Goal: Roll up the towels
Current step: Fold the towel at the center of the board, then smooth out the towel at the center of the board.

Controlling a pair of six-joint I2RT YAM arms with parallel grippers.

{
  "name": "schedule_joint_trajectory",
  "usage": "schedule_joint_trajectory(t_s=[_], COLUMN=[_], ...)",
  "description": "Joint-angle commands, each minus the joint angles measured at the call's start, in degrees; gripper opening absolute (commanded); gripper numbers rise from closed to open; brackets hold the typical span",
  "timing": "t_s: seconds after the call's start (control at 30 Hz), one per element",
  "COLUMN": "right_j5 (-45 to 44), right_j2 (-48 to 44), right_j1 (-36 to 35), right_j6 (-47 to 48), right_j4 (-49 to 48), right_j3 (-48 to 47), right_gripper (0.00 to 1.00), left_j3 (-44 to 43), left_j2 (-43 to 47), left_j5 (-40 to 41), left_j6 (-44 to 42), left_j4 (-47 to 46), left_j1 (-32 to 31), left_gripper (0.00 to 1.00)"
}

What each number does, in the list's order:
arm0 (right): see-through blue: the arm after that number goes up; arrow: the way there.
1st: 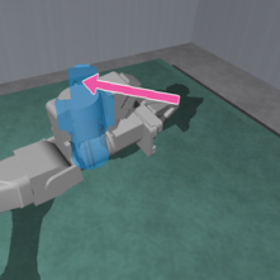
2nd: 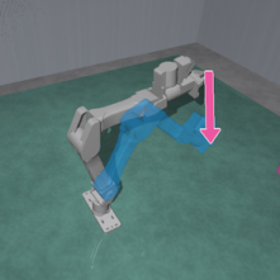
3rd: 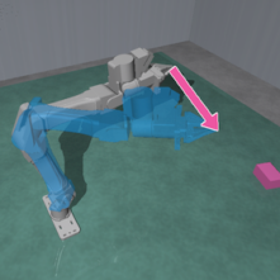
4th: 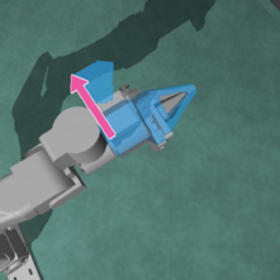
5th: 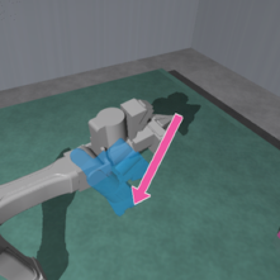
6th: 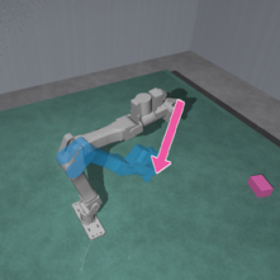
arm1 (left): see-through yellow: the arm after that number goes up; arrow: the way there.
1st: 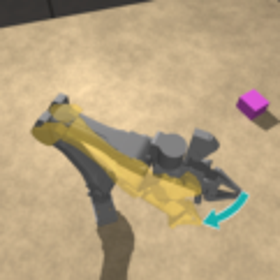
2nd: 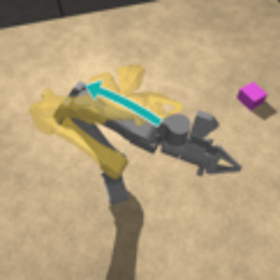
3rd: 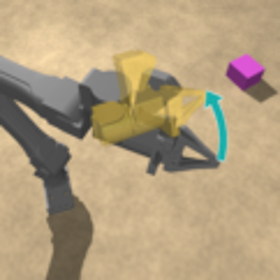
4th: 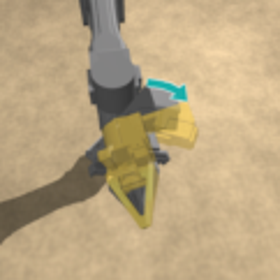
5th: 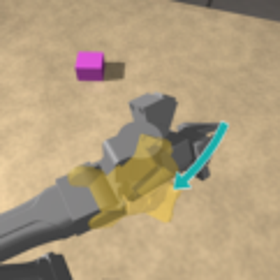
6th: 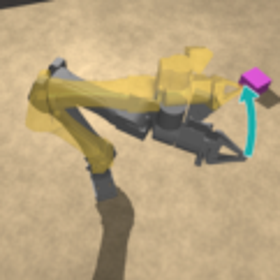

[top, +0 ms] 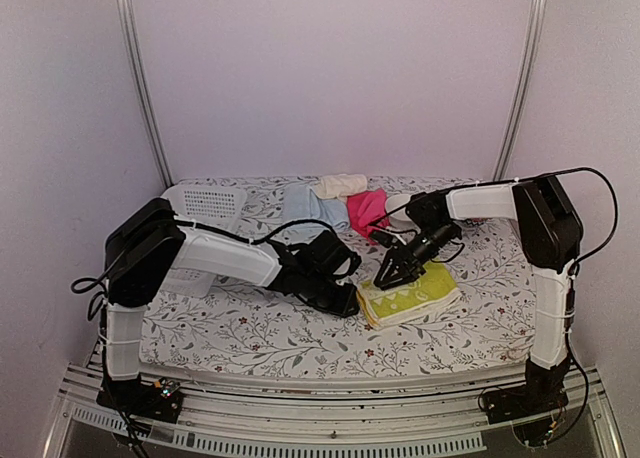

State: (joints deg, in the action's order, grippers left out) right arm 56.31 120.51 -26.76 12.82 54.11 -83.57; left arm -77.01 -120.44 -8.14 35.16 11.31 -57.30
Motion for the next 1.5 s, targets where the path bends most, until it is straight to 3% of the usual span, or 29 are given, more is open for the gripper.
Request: schedule_joint_trajectory(t_s=[0.0, 0.27, 0.47, 0.5, 0.53, 0.6, 0.7, 0.73, 0.93, 1.03, 1.23, 1.47], right_j5=[-0.17, -7.77, -23.71, -26.14, -28.37, -32.04, -28.12, -26.71, -25.12, -23.84, -27.18, -31.45], right_j2=[-0.85, -9.28, -22.61, -25.83, -29.00, -33.38, -31.35, -30.03, -22.26, -18.61, -16.54, -17.05], right_j1=[-0.29, 3.79, 8.32, 8.49, 8.65, 9.23, 9.36, 9.36, 9.33, 9.45, 9.69, 14.31], right_j6=[2.15, 6.79, 9.77, 10.19, 10.70, 8.80, 8.63, 9.02, 14.35, 14.67, 16.81, 15.43], right_j4=[1.52, 2.71, -3.38, -6.63, -10.75, -18.98, -18.92, -17.25, -11.21, -8.74, -8.48, -10.18], right_j3=[-2.83, -2.46, -3.54, -1.64, 1.55, 9.26, 11.86, 11.36, 10.59, 11.10, 15.80, 20.69], right_gripper=[0.42, 0.44, 0.44, 0.47, 0.61, 0.99, 0.99, 0.97, 0.53, 0.39, 0.25, 0.22], left_j3=[2.60, 3.54, -2.47, -3.77, -5.09, -7.59, -11.36, -12.29, -16.37, -14.80, -11.58, -12.39], left_j2=[1.78, 6.56, 7.04, 6.61, 6.04, 4.35, 0.93, -0.18, -6.11, -6.80, -6.65, -7.57], left_j5=[2.64, 7.11, 6.77, 6.18, 5.51, 3.67, 0.05, -0.69, -7.13, -9.01, -7.29, -4.77], left_j6=[0.59, -0.19, -4.92, -5.80, -6.49, -7.37, -8.13, -8.36, -8.66, -8.35, -12.62, -12.82], left_j4=[0.96, 2.15, 2.79, 2.83, 2.80, 2.63, 2.15, 1.72, -0.42, -1.46, -1.60, 0.09], left_j1=[0.65, 0.67, 0.24, 0.22, 0.18, 0.17, 0.21, 0.22, 0.09, -0.37, -1.17, -1.43], left_gripper=[0.24, 0.24, 0.27, 0.27, 0.27, 0.27, 0.27, 0.27, 0.26, 0.26, 0.26, 0.26])
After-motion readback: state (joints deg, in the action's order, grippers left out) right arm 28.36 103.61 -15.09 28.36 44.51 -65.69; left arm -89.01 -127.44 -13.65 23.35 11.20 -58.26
